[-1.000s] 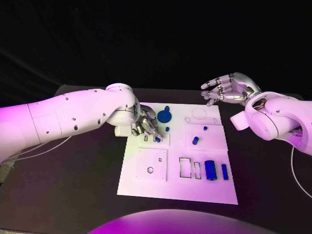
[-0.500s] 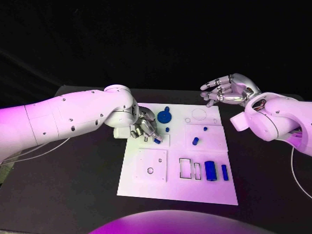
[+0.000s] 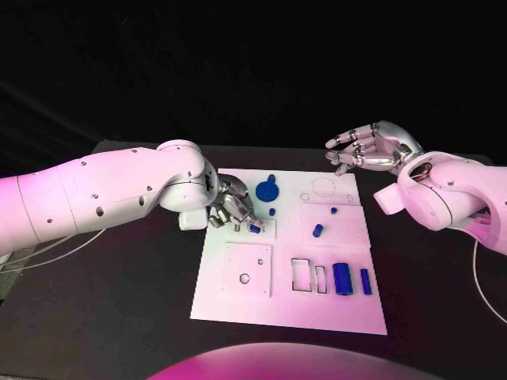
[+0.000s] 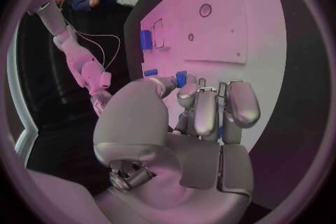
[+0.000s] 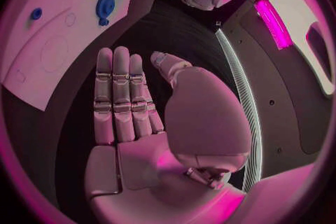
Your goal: Assemble the parts on the task board
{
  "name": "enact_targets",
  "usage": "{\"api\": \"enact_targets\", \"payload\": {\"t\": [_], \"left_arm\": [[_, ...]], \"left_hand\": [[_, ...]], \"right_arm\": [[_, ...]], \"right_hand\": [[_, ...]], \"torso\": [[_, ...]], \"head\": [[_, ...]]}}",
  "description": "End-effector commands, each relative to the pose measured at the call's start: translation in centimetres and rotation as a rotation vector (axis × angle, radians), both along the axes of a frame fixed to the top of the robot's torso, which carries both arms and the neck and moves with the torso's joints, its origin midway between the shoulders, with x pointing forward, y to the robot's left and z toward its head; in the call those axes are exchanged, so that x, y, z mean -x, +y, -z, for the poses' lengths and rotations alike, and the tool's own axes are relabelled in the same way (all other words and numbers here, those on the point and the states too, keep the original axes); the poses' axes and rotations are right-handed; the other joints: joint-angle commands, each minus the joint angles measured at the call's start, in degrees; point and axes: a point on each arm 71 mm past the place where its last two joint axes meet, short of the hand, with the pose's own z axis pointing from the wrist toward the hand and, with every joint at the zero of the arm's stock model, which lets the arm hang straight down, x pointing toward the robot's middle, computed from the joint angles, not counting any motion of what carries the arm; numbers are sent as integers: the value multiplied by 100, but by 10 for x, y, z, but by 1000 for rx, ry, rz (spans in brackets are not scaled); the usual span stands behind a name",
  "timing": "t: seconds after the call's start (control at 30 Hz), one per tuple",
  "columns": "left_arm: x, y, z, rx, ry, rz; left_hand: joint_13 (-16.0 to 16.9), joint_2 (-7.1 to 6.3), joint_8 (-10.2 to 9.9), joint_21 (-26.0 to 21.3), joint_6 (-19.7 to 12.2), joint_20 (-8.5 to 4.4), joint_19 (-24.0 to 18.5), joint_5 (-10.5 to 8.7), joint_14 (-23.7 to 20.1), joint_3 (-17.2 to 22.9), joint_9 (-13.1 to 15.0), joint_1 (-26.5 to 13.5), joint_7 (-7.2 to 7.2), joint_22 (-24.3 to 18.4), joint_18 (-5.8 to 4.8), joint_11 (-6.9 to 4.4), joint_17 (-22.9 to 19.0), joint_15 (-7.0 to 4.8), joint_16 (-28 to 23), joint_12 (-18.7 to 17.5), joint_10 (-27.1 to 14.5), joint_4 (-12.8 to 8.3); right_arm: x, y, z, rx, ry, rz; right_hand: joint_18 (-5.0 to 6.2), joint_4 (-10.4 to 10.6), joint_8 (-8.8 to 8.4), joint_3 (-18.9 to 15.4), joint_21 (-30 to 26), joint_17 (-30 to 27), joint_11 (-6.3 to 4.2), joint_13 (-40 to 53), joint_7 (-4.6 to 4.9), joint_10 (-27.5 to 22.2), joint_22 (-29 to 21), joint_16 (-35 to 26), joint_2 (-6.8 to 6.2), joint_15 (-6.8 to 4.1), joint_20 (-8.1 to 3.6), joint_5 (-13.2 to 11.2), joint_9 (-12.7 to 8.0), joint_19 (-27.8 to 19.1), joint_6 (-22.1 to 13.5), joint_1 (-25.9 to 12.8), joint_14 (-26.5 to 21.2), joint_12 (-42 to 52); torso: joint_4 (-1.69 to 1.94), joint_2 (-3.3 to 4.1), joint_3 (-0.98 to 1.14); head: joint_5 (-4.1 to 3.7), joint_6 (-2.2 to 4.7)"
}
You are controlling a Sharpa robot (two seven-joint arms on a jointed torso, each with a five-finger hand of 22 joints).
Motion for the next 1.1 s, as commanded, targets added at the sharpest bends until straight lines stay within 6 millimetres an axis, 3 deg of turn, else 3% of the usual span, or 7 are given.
{"api": "enact_targets", "payload": {"t": [0.03, 0.17, 0.47, 0.63, 1.1], "left_arm": [[-2, -1, -3, 9, -95, -31], [-2, -1, -1, -29, -169, -29], [-1, 0, 6, -99, -246, -31], [1, -3, 9, -128, -258, -11], [5, -9, 11, -153, -239, 30]], "left_hand": [[33, -3, 135, 45, 148, -25, 12, 19, 100, 730, 892, -93, -194, 20, -51, 0, 9, -59, -18, 35, 67, -636], [100, -70, 176, 43, 154, -33, 13, 19, 101, 933, 936, -189, -206, 19, -50, -11, 10, -68, -20, 85, 126, -719], [184, -190, 218, 50, 180, -48, 24, 19, 105, 1258, 988, -326, -229, 37, -52, -35, 17, -88, -20, 149, 209, -872], [149, -343, 286, 69, 211, -66, 44, 19, 108, 1821, 1069, -562, -243, 76, -59, -53, 22, -105, -22, 150, 253, -1126], [143, -370, 313, 77, 235, -68, 51, 19, 108, 1915, 1096, -667, -254, 93, -62, -62, 21, -112, -25, 155, 277, -1179]], "right_arm": [[0, 1, 1, 1, 5, -17], [0, -1, 1, 2, 3, -14], [-1, -3, 2, 3, 2, -8], [-2, -3, 3, 3, 4, -9], [-1, -2, 4, 6, 5, -15]], "right_hand": [[19, 33, -11, 0, -28, 9, 9, 9, 8, -35, -7, 4, -12, 3, 20, -12, 6, -11, -33, -48, -52, -20], [19, 30, -12, 0, -35, 20, 11, 13, 10, -45, -14, 0, -14, 5, 23, -11, 7, -16, -38, -43, -65, -27], [19, 19, -12, 2, -49, 40, 15, 20, 13, -64, -27, -8, -20, 10, 28, -9, 9, -25, -44, -24, -91, -40], [19, 17, -12, 3, -52, 44, 17, 21, 14, -68, -30, -9, -20, 11, 29, -9, 9, -27, -45, -21, -96, -43], [19, 14, -12, 4, -56, 50, 19, 23, 16, -74, -34, -12, -21, 13, 31, -8, 9, -30, -48, -16, -105, -47]], "torso": [[1, -5, 4], [7, -15, 1], [21, -70, 25], [26, -86, 25], [21, -69, 29]], "head": [[0, -2], [17, -13], [14, -72], [14, -94], [19, -111]]}}
